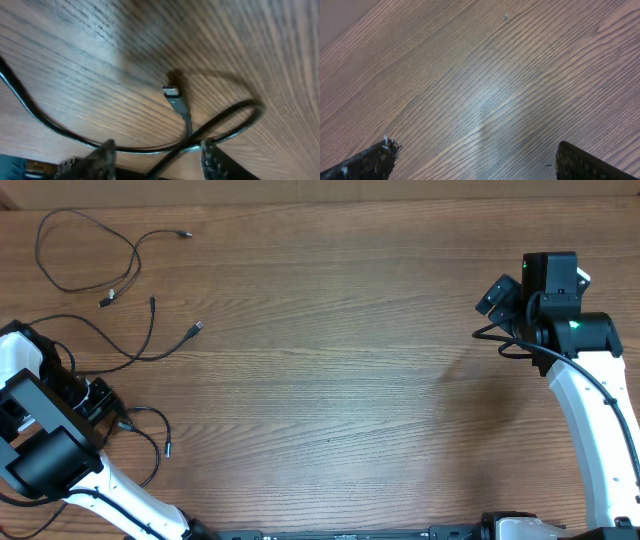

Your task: Untangle cables

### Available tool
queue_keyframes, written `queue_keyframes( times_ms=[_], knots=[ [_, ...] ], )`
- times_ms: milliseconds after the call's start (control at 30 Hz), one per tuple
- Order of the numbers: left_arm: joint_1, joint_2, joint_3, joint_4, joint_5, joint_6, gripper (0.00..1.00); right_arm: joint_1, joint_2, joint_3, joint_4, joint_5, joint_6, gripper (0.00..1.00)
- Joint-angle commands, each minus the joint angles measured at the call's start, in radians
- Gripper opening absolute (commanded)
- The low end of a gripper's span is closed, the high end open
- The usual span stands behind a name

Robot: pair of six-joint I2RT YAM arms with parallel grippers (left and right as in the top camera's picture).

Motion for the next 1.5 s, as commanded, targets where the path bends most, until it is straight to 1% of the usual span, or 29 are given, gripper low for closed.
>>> queue_keyframes(
  times_ms=[0, 100, 133, 167, 233, 300, 333, 367, 433, 500, 600, 633, 767, 867, 900, 967, 1033, 1067, 1100, 1133, 1167, 1200, 1233, 1267, 1300, 1400, 1467],
  knots=[
    [-0.004, -0.011, -0.009, -0.005, 0.01, 0.006, 0.36, -0.001, -0.008, 0.008, 0.004, 0.002, 0.003, 1.0],
    [-0.003, -0.011, -0.009, -0.009, 0.045, 0.006, 0.36, -0.001, -0.008, 0.008, 0.004, 0.002, 0.004, 1.0],
    [-0.003, -0.011, -0.009, -0.011, 0.045, 0.006, 0.3, -0.001, -0.008, 0.008, 0.004, 0.002, 0.004, 1.0],
    [-0.003, -0.011, -0.009, -0.012, 0.046, 0.006, 0.27, -0.001, -0.008, 0.008, 0.004, 0.002, 0.004, 1.0],
    [-0.003, -0.011, -0.009, -0.016, 0.045, 0.006, 0.26, -0.001, -0.008, 0.008, 0.004, 0.002, 0.004, 1.0],
    [-0.003, -0.011, -0.009, -0.022, 0.042, 0.007, 0.13, -0.001, -0.008, 0.008, 0.004, 0.002, 0.004, 1.0],
    [-0.003, -0.011, -0.009, -0.021, 0.041, 0.006, 0.04, -0.001, -0.008, 0.008, 0.004, 0.002, 0.003, 1.0],
    [-0.003, -0.011, -0.009, -0.021, 0.042, 0.006, 0.04, -0.001, -0.008, 0.008, 0.004, 0.002, 0.004, 1.0],
    [-0.005, -0.011, -0.009, -0.009, 0.094, 0.007, 0.04, -0.001, -0.008, 0.008, 0.004, 0.002, 0.004, 1.0],
    [-0.004, -0.011, -0.007, 0.007, 0.178, 0.026, 0.04, -0.001, -0.008, 0.008, 0.004, 0.002, 0.004, 1.0],
    [-0.004, -0.011, 0.034, 0.003, 0.37, 0.12, 0.04, -0.001, -0.008, 0.008, 0.004, 0.002, 0.004, 1.0],
    [-0.006, -0.013, 0.055, -0.012, 0.407, 0.138, 0.04, -0.001, -0.008, 0.008, 0.004, 0.002, 0.004, 1.0],
    [-0.01, -0.044, 0.115, -0.048, 0.42, 0.152, 0.04, -0.001, -0.008, 0.008, 0.004, 0.002, 0.003, 1.0],
    [-0.01, -0.153, 0.122, -0.039, 0.462, 0.164, 0.04, -0.001, -0.008, 0.008, 0.004, 0.002, 0.004, 1.0],
    [-0.01, -0.203, 0.122, -0.024, 0.467, 0.141, 0.04, -0.001, -0.008, 0.008, 0.004, 0.002, 0.003, 1.0],
    [0.003, -0.31, 0.122, 0.029, 0.407, -0.022, 0.04, -0.001, -0.008, 0.008, 0.004, 0.002, 0.004, 1.0],
    [0.031, -0.404, 0.122, 0.079, 0.233, -0.272, 0.04, -0.001, -0.008, 0.008, 0.004, 0.002, 0.004, 1.0],
    [0.051, -0.444, 0.122, 0.087, 0.11, -0.419, 0.04, -0.001, -0.008, 0.008, 0.004, 0.002, 0.003, 1.0],
    [0.07, -0.47, 0.122, 0.088, 0.012, -0.524, 0.08, -0.001, -0.008, 0.008, 0.004, 0.002, 0.004, 1.0],
    [0.091, -0.487, 0.122, 0.087, -0.074, -0.607, 0.18, -0.001, -0.008, 0.008, 0.004, 0.002, 0.004, 1.0],
    [0.11, -0.496, 0.122, 0.087, -0.147, -0.667, 0.32, -0.001, -0.008, 0.008, 0.004, 0.002, 0.004, 1.0],
    [0.131, -0.498, 0.122, 0.086, -0.217, -0.716, 0.52, -0.001, -0.008, 0.008, 0.004, 0.002, 0.004, 1.0],
    [0.162, -0.494, 0.12, 0.085, -0.299, -0.76, 0.7, -0.001, -0.008, 0.008, 0.004, 0.002, 0.004, 1.0],
    [0.183, -0.487, 0.115, 0.085, -0.343, -0.769, 0.79, -0.001, -0.008, 0.008, 0.004, 0.002, 0.003, 1.0],
    [0.212, -0.474, 0.106, 0.084, -0.375, -0.769, 0.86, -0.001, -0.008, 0.008, 0.004, 0.002, 0.004, 1.0],
    [0.282, -0.439, 0.064, 0.081, -0.356, -0.776, 0.91, -0.001, -0.008, 0.008, 0.004, 0.002, 0.003, 1.0],
    [0.34, -0.407, 0.004, 0.082, -0.325, -0.81, 0.92, -0.001, -0.008, 0.008, 0.004, 0.002, 0.004, 1.0]
  ],
)
